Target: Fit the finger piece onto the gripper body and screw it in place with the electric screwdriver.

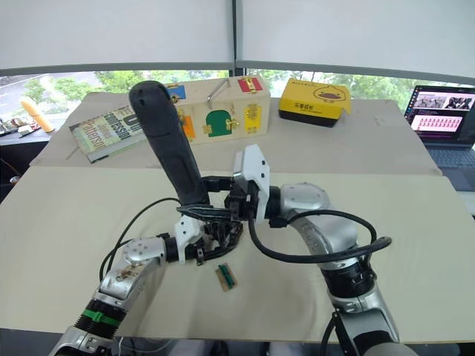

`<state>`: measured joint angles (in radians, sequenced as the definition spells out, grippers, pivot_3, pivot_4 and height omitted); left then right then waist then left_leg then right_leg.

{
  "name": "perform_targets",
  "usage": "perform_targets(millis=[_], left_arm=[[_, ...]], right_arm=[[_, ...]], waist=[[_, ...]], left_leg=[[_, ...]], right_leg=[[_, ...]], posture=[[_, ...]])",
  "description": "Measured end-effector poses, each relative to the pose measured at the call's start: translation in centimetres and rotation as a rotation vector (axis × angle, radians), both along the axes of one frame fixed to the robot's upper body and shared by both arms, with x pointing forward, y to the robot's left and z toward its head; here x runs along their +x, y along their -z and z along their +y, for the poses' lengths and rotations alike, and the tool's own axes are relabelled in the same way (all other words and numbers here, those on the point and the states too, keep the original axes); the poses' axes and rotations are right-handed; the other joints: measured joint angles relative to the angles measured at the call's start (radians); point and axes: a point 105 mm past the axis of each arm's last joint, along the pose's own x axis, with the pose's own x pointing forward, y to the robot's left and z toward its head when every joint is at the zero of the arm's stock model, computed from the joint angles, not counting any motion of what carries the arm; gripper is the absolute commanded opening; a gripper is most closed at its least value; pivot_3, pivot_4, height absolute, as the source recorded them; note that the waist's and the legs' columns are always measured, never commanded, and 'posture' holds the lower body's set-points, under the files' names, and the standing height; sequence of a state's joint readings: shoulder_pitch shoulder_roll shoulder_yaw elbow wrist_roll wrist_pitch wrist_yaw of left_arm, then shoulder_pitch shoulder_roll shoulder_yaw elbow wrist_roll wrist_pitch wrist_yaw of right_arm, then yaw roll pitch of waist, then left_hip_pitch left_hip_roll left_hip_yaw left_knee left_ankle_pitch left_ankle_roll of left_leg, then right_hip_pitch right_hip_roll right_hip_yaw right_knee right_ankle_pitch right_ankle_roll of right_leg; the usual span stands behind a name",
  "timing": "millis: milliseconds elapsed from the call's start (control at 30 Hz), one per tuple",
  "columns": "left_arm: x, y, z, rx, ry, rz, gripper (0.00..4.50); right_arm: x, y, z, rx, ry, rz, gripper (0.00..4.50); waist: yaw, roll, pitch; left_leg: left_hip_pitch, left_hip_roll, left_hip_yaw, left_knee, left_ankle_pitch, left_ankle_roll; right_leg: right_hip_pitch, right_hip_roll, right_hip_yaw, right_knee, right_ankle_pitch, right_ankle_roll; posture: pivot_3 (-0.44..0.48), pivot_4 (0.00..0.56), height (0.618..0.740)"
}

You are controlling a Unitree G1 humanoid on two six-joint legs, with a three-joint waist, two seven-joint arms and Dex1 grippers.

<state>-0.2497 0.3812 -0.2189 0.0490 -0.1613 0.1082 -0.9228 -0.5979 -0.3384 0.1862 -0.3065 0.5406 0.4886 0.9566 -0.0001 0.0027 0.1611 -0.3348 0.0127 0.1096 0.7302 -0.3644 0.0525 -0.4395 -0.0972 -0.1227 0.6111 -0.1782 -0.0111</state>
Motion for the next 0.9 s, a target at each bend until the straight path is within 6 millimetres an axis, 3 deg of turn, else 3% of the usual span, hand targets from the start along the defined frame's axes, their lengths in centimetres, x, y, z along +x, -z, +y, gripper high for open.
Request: perform_targets(millis=[333, 900], left_arm=[[0.1, 0.3, 0.1, 0.002, -0.008, 0.010, 2.31], [0.1, 0.5, 0.4, 0.005, -0.021, 0.019, 2.31]], right_arm=[[0.3, 0.7, -0.3, 0.042, 0.019, -0.010, 1.95], [0.0, 1.4, 1.1, 0.003, 0.014, -0.030, 1.95]], waist=[[-0.003, 0.000, -0.006], [-0.009, 0.000, -0.014]], left_leg=[[0.002, 0.000, 0.000, 0.000, 0.000, 0.000], [0.005, 0.001, 0.000, -0.001, 0.000, 0.000]], right_leg=[[0.002, 0.000, 0.001, 0.000, 0.000, 0.000], [0.003, -0.009, 0.000, 0.001, 0.000, -0.001]], posture=[[0.000, 0.150, 0.740], [0.000, 0.150, 0.740]])
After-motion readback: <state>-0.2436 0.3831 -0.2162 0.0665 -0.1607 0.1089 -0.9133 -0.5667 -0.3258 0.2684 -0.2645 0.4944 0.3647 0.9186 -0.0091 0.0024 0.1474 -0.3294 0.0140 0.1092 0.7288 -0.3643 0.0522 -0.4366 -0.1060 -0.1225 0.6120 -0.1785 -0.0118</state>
